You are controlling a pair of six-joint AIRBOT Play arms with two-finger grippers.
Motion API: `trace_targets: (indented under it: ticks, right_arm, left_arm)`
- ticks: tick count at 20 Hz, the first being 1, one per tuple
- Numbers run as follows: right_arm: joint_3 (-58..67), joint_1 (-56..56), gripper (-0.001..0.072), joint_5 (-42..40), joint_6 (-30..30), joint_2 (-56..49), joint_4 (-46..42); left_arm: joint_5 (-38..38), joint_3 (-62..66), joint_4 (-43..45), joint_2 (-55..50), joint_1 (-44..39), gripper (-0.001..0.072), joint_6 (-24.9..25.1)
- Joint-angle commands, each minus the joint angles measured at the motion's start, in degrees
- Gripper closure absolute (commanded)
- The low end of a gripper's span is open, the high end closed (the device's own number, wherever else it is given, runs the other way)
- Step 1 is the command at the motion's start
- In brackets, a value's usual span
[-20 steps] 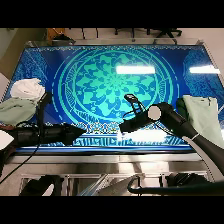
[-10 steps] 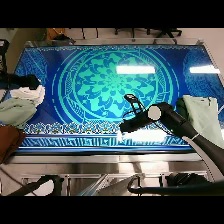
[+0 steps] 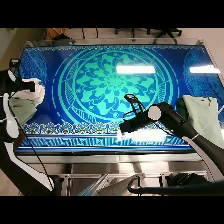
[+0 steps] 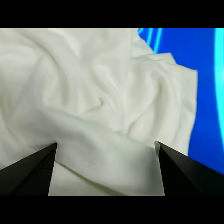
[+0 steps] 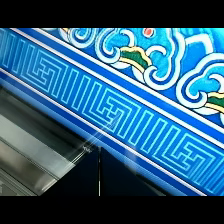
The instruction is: Fold the shirts.
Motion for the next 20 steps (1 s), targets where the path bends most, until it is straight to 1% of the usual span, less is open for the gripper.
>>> trace_targets:
  ticks: [1,2,3,4,7,9,11,13,16,19,20]
  right_arm:
    - [-0.02,0.07,0.069,0.02,-0.02,-0.11,0.0]
    - [-0.02,0.07,0.069,0.02,-0.04,-0.17,-0.02]
    - [-0.02,0.07,0.069,0.02,-0.02,-0.26,-0.02]
    - [-0.02,0.07,0.069,0.02,-0.02,-0.33,-0.02]
    - [-0.02,0.07,0.069,0.02,-0.04,-0.44,-0.02]
    - [-0.02,0.07,0.069,-0.04,-0.04,-0.46,-0.02]
    - [-0.02,0.07,0.069,-0.63,-0.02,-0.66,0.0]
    - [-0.02,0.07,0.069,-0.96,0.02,-0.96,0.35]
    - [0.0,0.07,0.069,-0.66,-0.02,-1.49,3.58]
    - [0.07,-0.83,0.069,0.07,-0.46,-0.81,3.61]
    - [0.2,-2.01,0.069,0.13,-0.48,-0.13,3.61]
  left_arm:
    - [-0.04,5.51,1.05,-9.92,1.4,0.0017,-1.79]
    - [-0.55,5.75,1.05,-10.93,1.49,0.0127,-2.16]
    - [-0.98,5.4,1.05,-11.06,1.49,0.0478,-2.21]
    - [-1.66,5.38,0.92,-10.67,1.31,0.0691,-2.16]
    - [-1.9,7.82,-0.2,-6.38,-0.85,0.069,-2.49]
    - [-1.55,9.14,-0.42,-0.37,-3.5,0.069,-2.67]
    - [-0.7,9.18,-4.35,7.39,-6.4,0.069,-2.64]
    - [-2.36,9.16,-9.75,15.54,-9.51,0.0691,-2.62]
    - [-10.6,4.2,-21.75,28.33,-14.21,0.069,-2.67]
    - [-22.6,-4.61,-33.05,36.65,-19.3,0.069,-2.64]
    - [-24.57,-9.18,-35.93,39.08,-21.53,0.069,-2.64]
